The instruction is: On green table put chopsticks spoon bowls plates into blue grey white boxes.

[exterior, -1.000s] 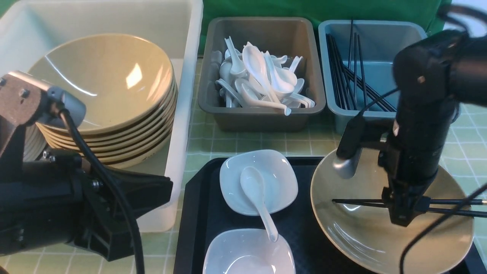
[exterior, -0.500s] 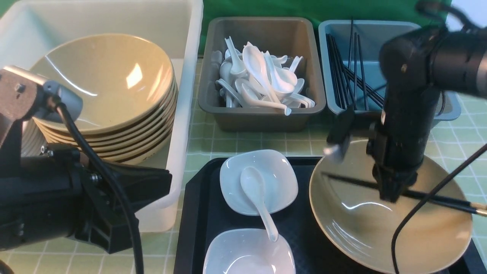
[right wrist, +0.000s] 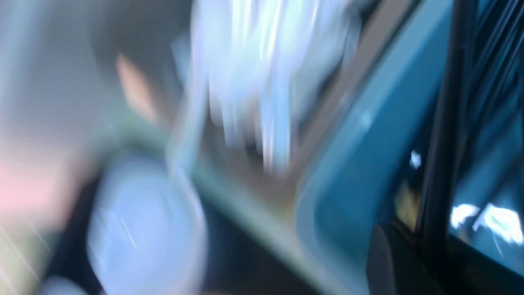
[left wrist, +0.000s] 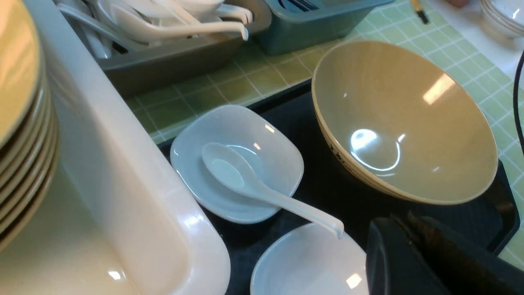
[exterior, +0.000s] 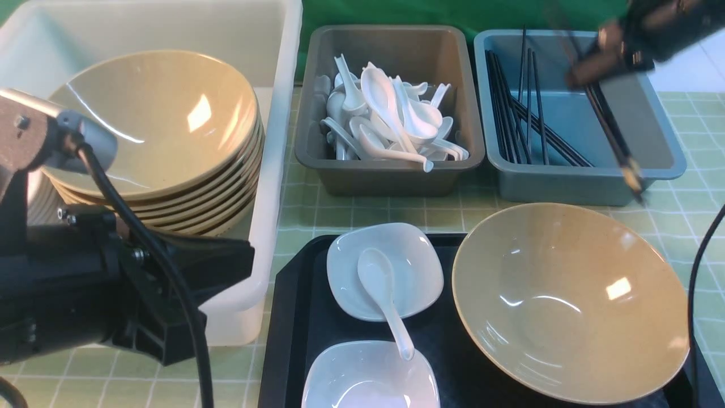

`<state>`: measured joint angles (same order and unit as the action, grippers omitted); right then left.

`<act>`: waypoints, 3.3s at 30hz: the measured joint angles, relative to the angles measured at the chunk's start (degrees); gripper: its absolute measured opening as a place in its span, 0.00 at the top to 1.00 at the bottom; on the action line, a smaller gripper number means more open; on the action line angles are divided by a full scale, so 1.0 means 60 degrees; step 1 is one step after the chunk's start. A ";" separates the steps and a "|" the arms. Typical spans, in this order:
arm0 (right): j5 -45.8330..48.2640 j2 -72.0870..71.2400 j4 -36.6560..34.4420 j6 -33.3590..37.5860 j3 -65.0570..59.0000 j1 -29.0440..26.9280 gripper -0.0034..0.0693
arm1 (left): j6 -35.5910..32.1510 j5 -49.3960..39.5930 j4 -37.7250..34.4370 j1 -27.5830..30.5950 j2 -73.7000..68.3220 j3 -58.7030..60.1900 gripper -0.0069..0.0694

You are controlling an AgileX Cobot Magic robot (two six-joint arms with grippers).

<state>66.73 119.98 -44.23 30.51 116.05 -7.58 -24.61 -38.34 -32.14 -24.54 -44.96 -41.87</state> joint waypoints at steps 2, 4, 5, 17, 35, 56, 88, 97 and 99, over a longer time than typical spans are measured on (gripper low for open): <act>-0.0176 0.0989 -0.1137 -0.0455 0.0750 -0.0287 0.87 | 0.0000 0.0073 0.0000 0.0000 0.0000 0.0000 0.91; -0.0520 0.1980 -0.2044 -0.0806 0.1300 -0.0395 0.87 | 0.0000 0.0118 0.0000 0.0000 0.0000 0.0000 0.91; -0.0796 0.2440 -0.2416 -0.0895 0.1591 -0.0425 0.87 | 0.0000 0.0130 0.0000 0.0000 0.0000 0.0000 0.91; -0.2126 0.3710 -0.3482 -0.0880 0.2280 -0.0428 0.71 | 0.0000 0.0188 0.0000 0.0000 0.0000 0.0000 0.91; 0.0025 0.0355 0.0094 0.0542 0.2256 0.1102 0.37 | -0.0309 0.0206 0.0618 0.0000 0.0000 0.0000 0.91; -0.0071 -0.1619 0.4705 -0.4111 -0.3213 0.7933 0.37 | -0.0280 -0.1899 0.1832 0.0000 0.1795 0.0000 0.91; -0.0308 -0.1097 0.5098 -0.4442 -0.3190 0.7535 0.78 | -0.0290 -0.1934 0.1527 0.0000 0.2090 0.0000 0.91; -0.1966 -0.1349 0.5076 -0.4030 -0.1443 0.5544 0.78 | -0.0309 -0.1594 0.1510 0.0000 0.2090 0.0000 0.91; -0.3000 -0.1225 0.5096 -0.4031 -0.1431 0.5156 0.78 | -0.0301 -0.1373 0.1510 0.0000 0.2090 0.0000 0.91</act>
<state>48.73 112.62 -13.65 6.32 107.47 23.36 -26.41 -46.58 -23.08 -24.54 -32.43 -41.87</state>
